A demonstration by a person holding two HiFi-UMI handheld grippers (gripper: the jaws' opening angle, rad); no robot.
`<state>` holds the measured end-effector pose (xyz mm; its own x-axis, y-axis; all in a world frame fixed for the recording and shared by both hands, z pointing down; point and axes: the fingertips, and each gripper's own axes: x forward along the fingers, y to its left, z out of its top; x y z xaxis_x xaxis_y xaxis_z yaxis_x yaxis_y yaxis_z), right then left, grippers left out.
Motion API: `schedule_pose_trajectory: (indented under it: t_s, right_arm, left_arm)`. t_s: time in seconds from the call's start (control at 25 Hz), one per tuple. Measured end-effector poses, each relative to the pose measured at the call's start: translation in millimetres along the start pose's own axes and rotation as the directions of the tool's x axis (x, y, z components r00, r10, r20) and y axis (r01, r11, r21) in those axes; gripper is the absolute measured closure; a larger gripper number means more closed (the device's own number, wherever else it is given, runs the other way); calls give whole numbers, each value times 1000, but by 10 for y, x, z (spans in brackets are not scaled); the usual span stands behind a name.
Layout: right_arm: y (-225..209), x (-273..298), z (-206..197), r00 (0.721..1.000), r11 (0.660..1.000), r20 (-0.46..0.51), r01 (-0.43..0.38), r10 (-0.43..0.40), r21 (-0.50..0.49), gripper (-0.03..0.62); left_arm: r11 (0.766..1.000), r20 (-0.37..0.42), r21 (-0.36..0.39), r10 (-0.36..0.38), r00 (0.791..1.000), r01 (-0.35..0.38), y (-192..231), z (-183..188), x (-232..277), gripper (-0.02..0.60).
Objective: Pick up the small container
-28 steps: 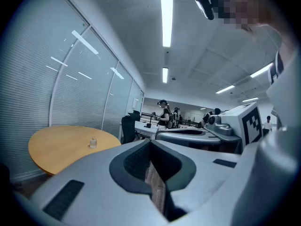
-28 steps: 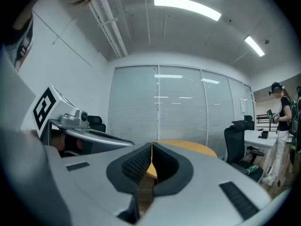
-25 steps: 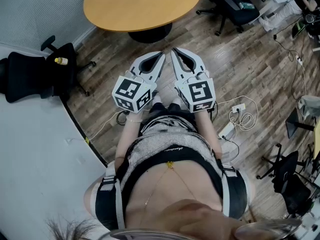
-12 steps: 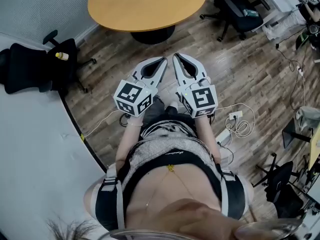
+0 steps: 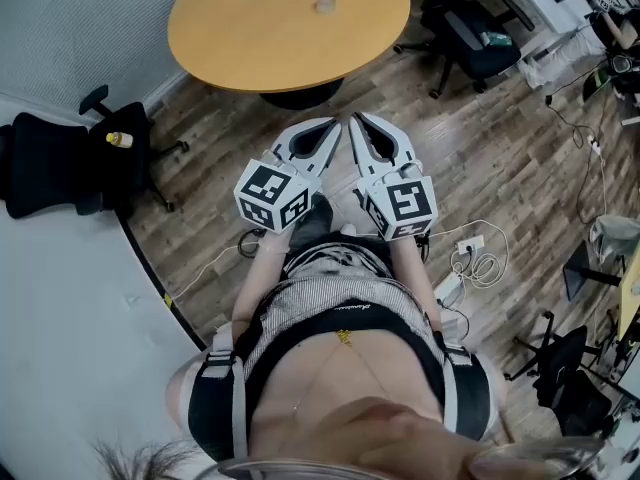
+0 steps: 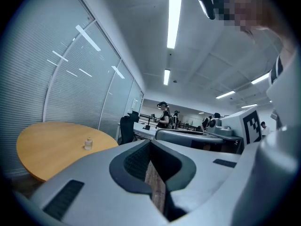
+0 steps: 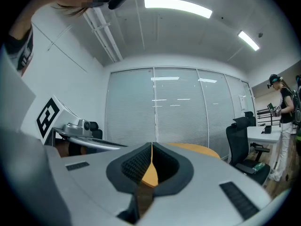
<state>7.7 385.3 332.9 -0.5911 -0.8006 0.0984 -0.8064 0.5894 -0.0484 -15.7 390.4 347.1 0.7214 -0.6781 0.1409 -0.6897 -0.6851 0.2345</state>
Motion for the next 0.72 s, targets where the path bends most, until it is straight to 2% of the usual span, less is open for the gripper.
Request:
schedule_pose_trajectory:
  t_s: [0.32,0.72]
  right_arm:
    - [-320,709,127,999,999,21,42,-42,-11,571]
    - [-386,1407,139,999,998,5,32,-32,-62,571]
  left_arm:
    - [997,-3,27,-65,998,66,654,268,431,563]
    - [998,-12,7,-60,998,60,1334,363,541,563]
